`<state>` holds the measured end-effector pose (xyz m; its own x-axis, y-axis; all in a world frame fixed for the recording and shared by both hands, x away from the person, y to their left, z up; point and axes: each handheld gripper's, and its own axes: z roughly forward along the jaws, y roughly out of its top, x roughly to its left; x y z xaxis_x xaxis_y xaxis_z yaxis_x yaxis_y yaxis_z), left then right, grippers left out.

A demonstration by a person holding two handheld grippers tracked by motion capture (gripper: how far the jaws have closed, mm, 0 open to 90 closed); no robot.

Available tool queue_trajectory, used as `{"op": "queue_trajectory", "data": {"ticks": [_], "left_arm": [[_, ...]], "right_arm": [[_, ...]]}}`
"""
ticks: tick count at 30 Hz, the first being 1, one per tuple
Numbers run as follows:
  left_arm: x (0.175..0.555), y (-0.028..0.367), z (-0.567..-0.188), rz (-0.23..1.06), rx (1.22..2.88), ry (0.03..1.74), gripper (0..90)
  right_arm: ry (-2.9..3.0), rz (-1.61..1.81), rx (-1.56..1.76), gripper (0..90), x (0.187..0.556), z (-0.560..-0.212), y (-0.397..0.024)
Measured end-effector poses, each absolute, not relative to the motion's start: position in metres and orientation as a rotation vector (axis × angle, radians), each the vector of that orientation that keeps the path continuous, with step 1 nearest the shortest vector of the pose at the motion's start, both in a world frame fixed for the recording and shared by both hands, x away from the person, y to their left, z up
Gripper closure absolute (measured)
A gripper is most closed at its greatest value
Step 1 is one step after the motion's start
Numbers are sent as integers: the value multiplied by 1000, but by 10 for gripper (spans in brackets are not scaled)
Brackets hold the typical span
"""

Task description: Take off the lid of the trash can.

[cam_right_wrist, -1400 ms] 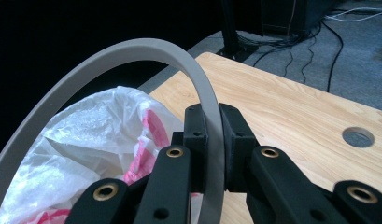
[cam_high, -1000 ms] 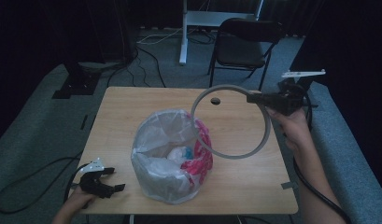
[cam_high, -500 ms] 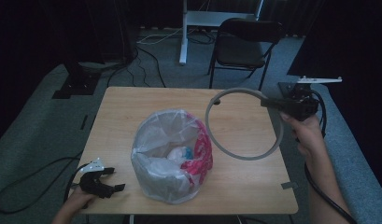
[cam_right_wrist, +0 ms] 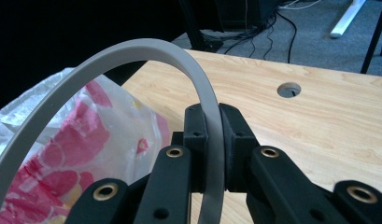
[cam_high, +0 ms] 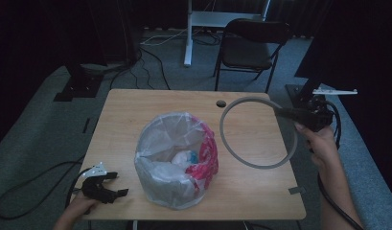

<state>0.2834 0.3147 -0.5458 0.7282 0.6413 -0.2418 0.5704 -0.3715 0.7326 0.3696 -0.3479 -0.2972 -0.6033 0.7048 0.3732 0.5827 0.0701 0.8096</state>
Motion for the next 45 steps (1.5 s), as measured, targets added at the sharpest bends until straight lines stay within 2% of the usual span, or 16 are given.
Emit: {"op": "queue_trajectory", "data": {"ticks": [10, 45], "left_arm": [[283, 315, -546, 104, 2069, 916, 21], [283, 315, -546, 101, 2068, 916, 21]], "right_arm": [[2226, 1511, 1393, 826, 373, -327, -353], [2317, 1409, 1547, 825, 392, -469, -356]]}}
